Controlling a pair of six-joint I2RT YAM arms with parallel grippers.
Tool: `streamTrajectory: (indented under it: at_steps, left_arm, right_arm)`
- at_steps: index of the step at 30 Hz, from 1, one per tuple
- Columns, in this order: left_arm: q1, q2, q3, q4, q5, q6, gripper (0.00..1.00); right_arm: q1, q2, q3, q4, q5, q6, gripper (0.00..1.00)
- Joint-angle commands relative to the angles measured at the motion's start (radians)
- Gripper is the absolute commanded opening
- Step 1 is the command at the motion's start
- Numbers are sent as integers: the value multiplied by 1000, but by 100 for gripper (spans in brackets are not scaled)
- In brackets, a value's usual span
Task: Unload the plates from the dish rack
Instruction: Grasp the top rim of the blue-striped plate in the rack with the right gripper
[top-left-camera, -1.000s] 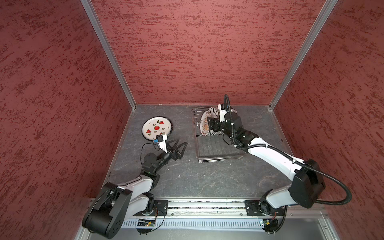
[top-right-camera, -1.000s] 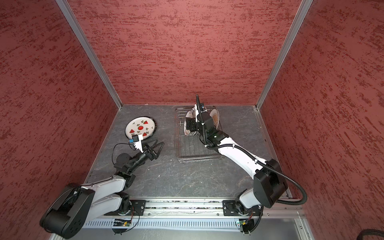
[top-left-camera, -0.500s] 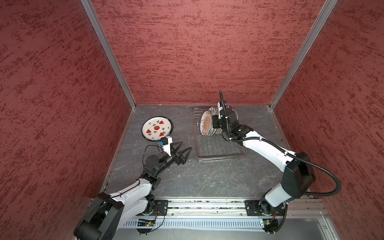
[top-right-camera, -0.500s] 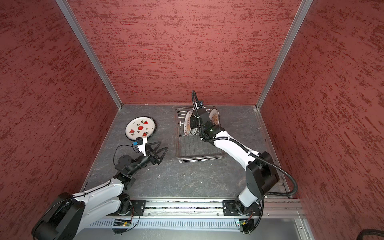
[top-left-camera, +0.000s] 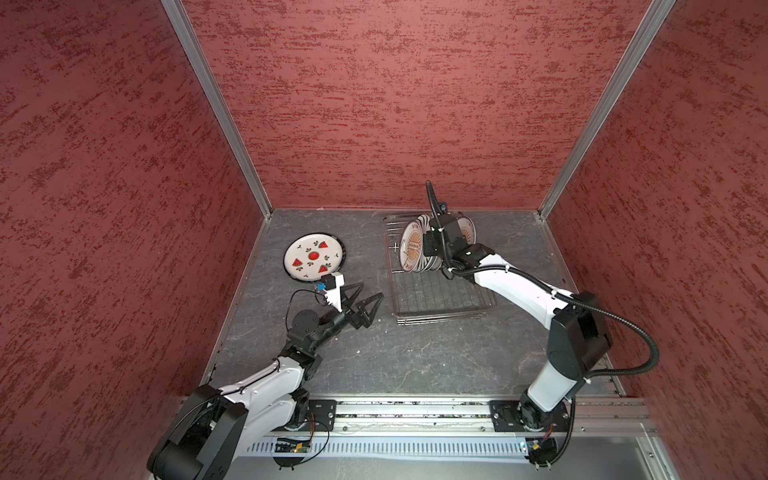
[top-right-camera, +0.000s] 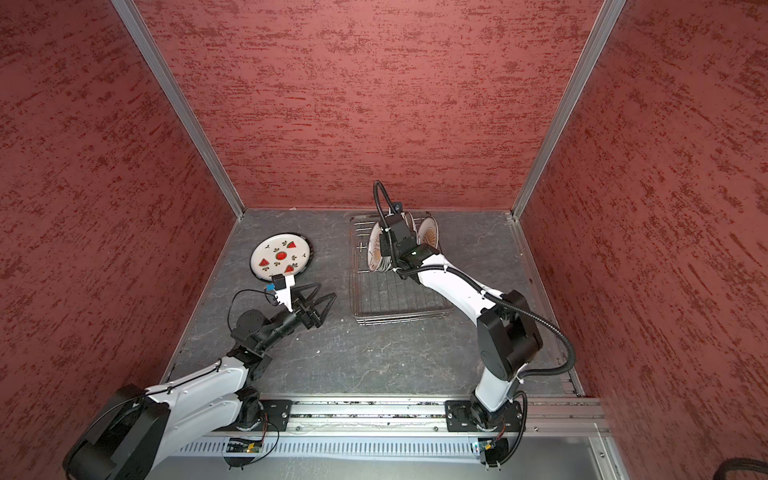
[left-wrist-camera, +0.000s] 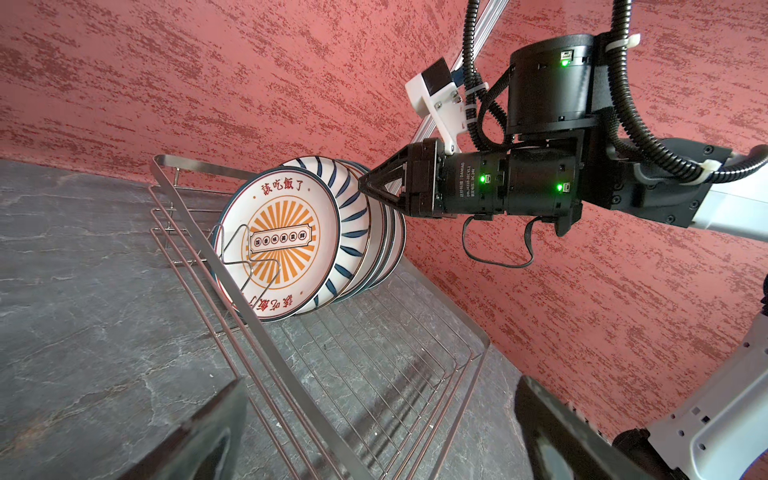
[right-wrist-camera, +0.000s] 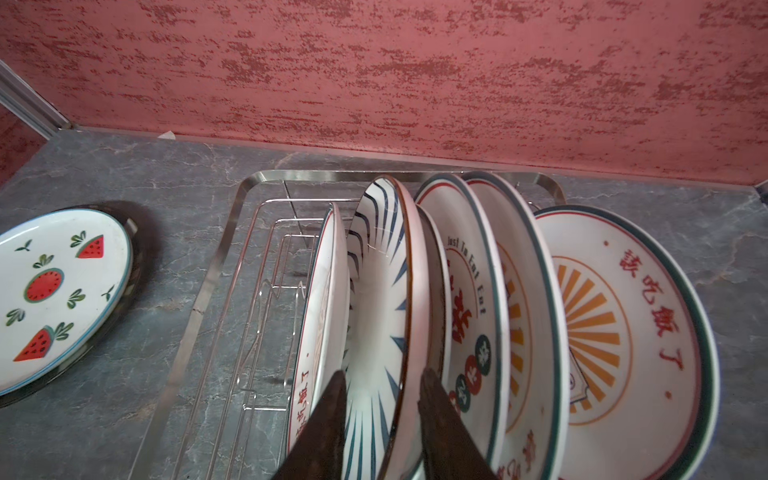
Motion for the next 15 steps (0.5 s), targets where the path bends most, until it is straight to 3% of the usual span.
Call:
streamTrajectory:
  at_steps: [1, 8, 15]
  left_arm:
    - [-5, 4, 20, -35, -12, 15, 99]
    - [-5, 24, 26, -34, -31, 19, 99]
    - [-5, 24, 32, -61, -52, 20, 99]
  right_arm:
    - [-7, 19, 41, -8, 34, -13, 30]
    - [-8, 57, 67, -14, 31, -9, 25]
    - [-14, 96, 86, -8, 11, 0, 27]
